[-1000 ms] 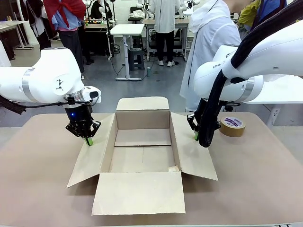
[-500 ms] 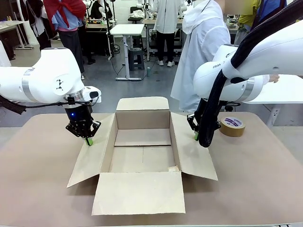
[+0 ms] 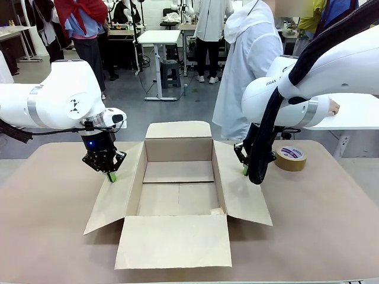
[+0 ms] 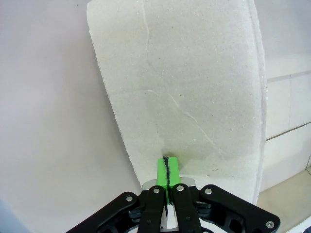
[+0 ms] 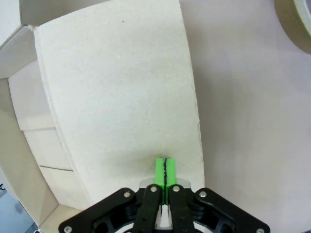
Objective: Wrap the clocks to prevent damage.
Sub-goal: Once the human has placed the objects inside and stepped back, release both hands from the side flaps of the Package Box.
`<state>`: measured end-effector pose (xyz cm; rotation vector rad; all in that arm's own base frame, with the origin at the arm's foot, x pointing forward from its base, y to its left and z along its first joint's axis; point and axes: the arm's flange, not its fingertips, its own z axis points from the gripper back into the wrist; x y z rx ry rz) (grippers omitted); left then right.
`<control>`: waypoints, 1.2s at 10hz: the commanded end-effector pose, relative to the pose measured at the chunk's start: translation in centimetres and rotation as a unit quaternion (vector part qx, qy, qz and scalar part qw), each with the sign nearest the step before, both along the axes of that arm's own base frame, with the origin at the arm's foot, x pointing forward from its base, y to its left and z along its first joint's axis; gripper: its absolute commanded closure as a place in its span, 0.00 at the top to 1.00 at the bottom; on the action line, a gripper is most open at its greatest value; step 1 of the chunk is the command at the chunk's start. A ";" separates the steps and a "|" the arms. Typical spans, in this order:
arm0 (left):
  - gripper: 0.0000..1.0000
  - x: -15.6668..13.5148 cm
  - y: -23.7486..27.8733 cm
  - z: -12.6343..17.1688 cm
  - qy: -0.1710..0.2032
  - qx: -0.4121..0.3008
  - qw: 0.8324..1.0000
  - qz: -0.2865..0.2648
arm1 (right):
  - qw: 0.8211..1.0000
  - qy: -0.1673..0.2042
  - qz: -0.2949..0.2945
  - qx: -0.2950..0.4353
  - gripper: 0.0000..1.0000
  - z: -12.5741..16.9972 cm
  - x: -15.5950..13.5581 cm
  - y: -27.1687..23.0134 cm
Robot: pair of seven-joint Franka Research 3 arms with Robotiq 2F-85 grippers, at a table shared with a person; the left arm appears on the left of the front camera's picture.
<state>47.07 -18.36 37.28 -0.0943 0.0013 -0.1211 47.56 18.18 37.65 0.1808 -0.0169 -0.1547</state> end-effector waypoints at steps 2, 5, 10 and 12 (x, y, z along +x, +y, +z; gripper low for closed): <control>0.00 0.0 0.1 0.2 0.002 0.003 1.000 -0.002 | 1.000 0.001 -0.007 -0.013 0.00 -0.1 -0.1 0.1; 0.00 0.0 0.1 0.2 0.002 0.003 1.000 -0.002 | 1.000 0.001 -0.007 -0.013 0.00 -0.1 -0.1 0.1; 0.00 0.0 0.1 0.2 0.002 0.003 1.000 -0.002 | 1.000 0.001 -0.007 -0.013 0.00 -0.1 -0.1 0.1; 0.00 0.0 0.1 0.2 0.002 0.003 1.000 -0.002 | 1.000 0.001 -0.007 -0.013 0.00 -0.1 -0.1 0.1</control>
